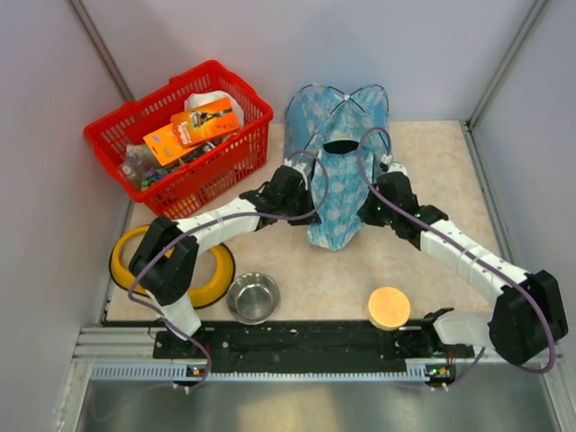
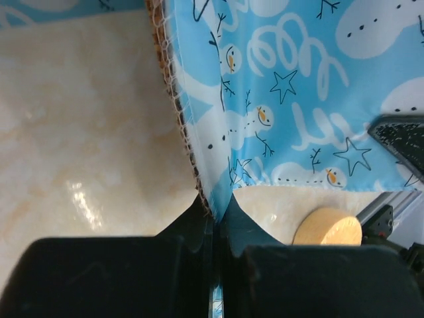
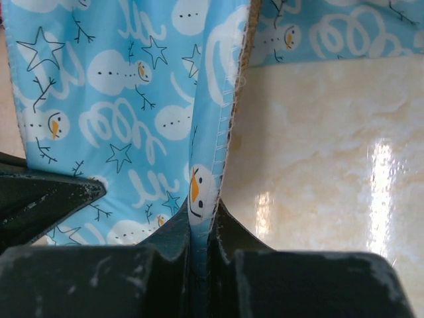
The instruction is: Set up the pet tent
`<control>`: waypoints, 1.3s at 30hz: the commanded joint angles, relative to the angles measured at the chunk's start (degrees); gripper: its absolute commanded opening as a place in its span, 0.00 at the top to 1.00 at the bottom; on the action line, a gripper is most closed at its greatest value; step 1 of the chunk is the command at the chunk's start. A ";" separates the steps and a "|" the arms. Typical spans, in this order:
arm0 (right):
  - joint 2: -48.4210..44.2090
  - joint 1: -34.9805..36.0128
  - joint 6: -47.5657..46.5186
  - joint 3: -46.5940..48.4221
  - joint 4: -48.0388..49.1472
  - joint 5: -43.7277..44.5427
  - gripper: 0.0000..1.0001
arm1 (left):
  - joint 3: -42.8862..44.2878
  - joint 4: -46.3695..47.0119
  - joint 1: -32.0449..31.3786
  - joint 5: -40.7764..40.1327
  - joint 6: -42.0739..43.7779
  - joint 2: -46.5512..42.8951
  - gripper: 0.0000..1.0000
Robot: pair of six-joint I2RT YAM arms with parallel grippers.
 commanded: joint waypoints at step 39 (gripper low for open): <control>13.09 -5.31 -8.74 9.12 15.70 4.77 0.30 | 6.13 14.47 7.49 1.87 -2.06 4.89 0.39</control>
